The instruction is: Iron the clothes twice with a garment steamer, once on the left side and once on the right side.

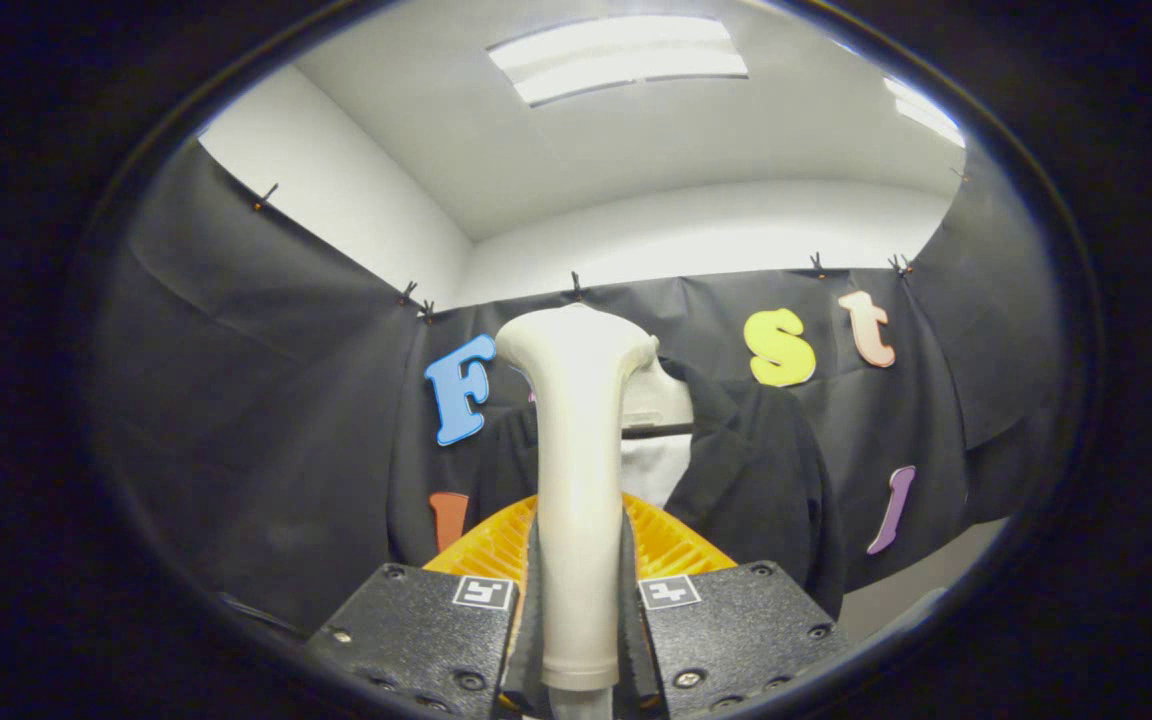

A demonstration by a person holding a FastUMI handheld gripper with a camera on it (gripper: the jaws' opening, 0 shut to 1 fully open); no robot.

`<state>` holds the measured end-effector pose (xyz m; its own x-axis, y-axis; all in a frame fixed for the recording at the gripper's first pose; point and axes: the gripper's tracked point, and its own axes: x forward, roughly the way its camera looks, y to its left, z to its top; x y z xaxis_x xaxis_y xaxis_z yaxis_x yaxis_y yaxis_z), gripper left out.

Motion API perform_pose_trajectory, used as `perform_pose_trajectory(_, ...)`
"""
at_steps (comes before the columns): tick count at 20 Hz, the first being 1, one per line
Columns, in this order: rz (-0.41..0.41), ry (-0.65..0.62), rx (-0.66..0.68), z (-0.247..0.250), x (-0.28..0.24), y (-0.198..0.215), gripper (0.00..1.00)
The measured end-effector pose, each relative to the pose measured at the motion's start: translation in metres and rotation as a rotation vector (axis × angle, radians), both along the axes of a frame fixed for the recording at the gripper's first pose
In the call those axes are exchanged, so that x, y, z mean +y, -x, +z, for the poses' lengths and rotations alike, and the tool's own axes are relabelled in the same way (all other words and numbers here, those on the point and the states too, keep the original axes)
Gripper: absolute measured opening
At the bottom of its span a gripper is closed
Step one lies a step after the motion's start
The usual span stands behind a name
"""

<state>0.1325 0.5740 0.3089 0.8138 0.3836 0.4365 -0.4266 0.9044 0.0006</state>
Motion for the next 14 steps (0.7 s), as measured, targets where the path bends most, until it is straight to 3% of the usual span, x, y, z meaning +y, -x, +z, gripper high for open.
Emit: perform_pose_trajectory(14,-0.047,0.099,-0.037,0.013,0.054,-0.065,0.32)
